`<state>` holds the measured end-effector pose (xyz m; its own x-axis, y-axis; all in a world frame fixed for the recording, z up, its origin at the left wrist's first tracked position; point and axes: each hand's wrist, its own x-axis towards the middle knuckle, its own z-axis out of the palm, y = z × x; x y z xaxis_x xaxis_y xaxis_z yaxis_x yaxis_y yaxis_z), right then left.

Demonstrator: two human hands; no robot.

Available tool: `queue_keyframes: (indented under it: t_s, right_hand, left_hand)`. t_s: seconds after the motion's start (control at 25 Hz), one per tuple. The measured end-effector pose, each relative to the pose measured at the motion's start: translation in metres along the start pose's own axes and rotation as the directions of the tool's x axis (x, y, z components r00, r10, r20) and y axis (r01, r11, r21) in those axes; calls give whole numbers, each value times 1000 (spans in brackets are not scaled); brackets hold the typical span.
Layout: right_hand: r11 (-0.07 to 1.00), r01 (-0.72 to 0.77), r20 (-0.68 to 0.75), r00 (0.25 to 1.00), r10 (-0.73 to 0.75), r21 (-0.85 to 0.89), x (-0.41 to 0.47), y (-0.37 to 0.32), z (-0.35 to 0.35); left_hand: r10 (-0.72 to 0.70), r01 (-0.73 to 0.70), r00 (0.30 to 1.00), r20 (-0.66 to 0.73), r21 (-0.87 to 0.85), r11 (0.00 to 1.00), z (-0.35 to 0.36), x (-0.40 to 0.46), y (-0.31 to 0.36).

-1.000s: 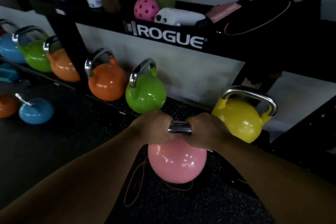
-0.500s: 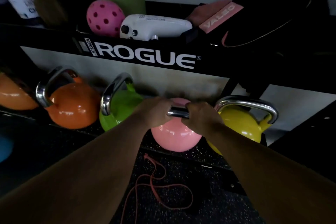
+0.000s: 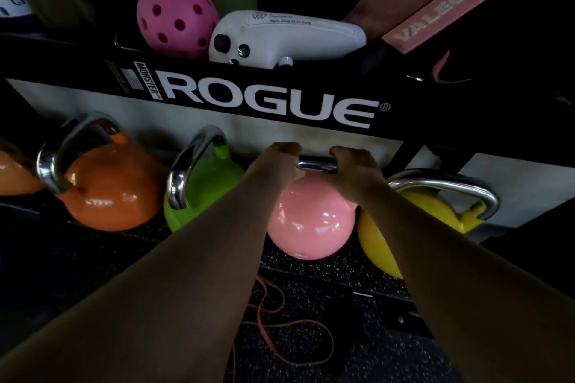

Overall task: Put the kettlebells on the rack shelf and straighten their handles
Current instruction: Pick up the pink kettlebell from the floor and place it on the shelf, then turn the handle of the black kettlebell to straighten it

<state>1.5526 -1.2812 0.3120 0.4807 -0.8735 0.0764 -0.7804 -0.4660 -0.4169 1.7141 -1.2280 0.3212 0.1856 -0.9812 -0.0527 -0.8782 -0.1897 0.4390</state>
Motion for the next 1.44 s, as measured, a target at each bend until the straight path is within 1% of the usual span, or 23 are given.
queue_keyframes:
  t_s: [0.08, 0.2, 0.32, 0.4, 0.44, 0.52, 0.64, 0.76, 0.8, 0.88, 1.04, 1.12, 1.24, 1.36, 1.44]
  right_hand:
    - [1000, 1, -12, 1000, -1, -21, 5, 1, 3]
    - [1000, 14, -22, 1000, -14, -5, 3, 1, 2]
    - [1000, -5, 22, 1000, 5, 21, -1, -2, 0]
    - [999, -1, 11, 1000, 0, 45, -10, -3, 0]
    - [998, 1, -6, 1000, -1, 67, -17, -1, 1]
    - [991, 9, -24, 1000, -6, 135, -35, 4, 0]
    - [980, 26, -37, 999, -19, 197, -64, 22, -12]
    - [969, 116, -122, 988, -91, 218, -95, 43, -32]
    - [968, 128, -144, 985, -98, 215, -110, 55, -41]
    - [974, 120, -166, 982, -88, 193, -138, 75, -58]
    - [992, 19, -141, 990, -2, 121, -193, 134, -100]
    - [997, -39, -150, 987, 50, 74, -230, 181, -131]
    - [991, -124, -168, 979, 115, -45, -283, 249, -174]
    - [960, -250, -176, 958, 227, -124, -349, 327, -223]
    - [933, -321, -200, 937, 287, -164, -387, 374, -254]
  left_hand:
    - [-3, 3, 1000, -19, 0, 1000, 3, 6, -4]
    - [19, -19, 999, -38, -2, 1000, 5, 6, -8]
    - [12, -12, 999, -31, -12, 1000, 5, 3, -6]
    - [9, -7, 999, -49, 38, 999, 2, -3, 0]
    - [35, -26, 997, -70, 121, 992, 0, -7, 4]
    - [145, -111, 985, -94, 301, 947, -1, -14, 15]
    - [291, -235, 952, -92, 386, 892, 9, -29, 44]
    - [395, -313, 913, -105, 440, 842, 22, -49, 73]
    - [445, -359, 891, -89, 461, 811, 28, -57, 87]
    - [505, -433, 863, -11, 498, 751, 42, -72, 114]
    - [553, -540, 825, 117, 454, 709, 76, -91, 189]
    - [606, -598, 783, 145, 443, 667, 96, -100, 244]
    - [648, -642, 748, 145, 408, 650, 126, -110, 314]
    - [674, -697, 709, 207, 352, 624, 161, -120, 399]
    - [678, -715, 697, 233, 305, 629, 179, -124, 453]
